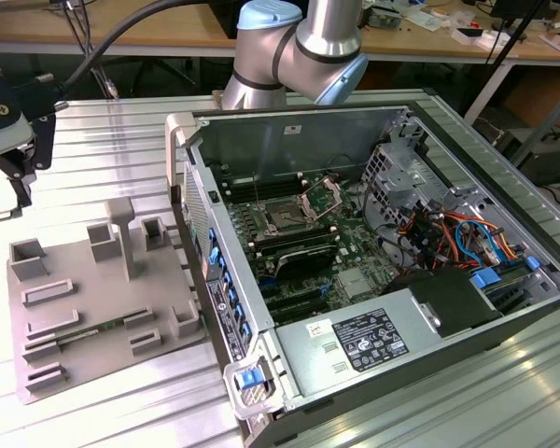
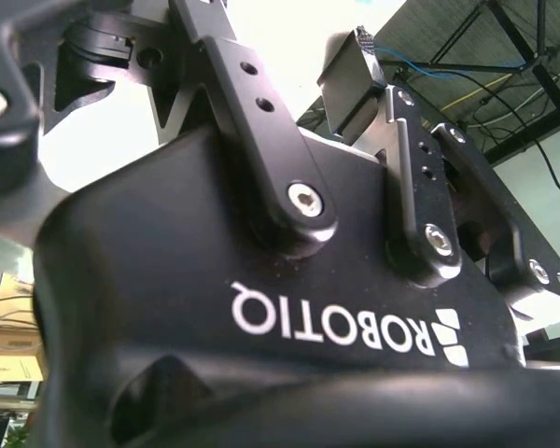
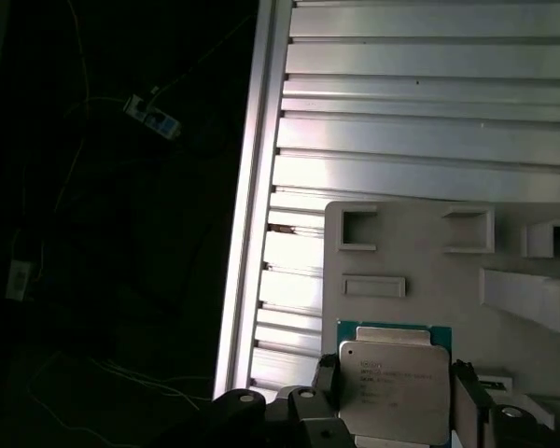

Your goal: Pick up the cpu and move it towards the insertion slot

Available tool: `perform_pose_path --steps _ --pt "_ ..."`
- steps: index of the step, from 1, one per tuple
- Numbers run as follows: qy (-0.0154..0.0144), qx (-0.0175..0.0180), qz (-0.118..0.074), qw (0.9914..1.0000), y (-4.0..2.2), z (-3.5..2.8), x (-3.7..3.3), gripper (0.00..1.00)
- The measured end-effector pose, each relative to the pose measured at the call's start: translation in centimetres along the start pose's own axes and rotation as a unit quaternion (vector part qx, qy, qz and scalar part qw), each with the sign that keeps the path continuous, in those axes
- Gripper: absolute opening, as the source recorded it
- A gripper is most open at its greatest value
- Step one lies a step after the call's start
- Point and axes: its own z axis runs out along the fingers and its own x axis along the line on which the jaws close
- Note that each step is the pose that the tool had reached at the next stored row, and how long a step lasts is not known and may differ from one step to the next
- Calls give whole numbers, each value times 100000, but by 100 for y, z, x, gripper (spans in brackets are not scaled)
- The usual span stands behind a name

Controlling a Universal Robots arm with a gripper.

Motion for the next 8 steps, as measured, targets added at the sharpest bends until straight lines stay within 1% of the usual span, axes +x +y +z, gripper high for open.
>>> perform_pose_path --steps 8 --pt "6 5 1 100000 2 -43 0 55"
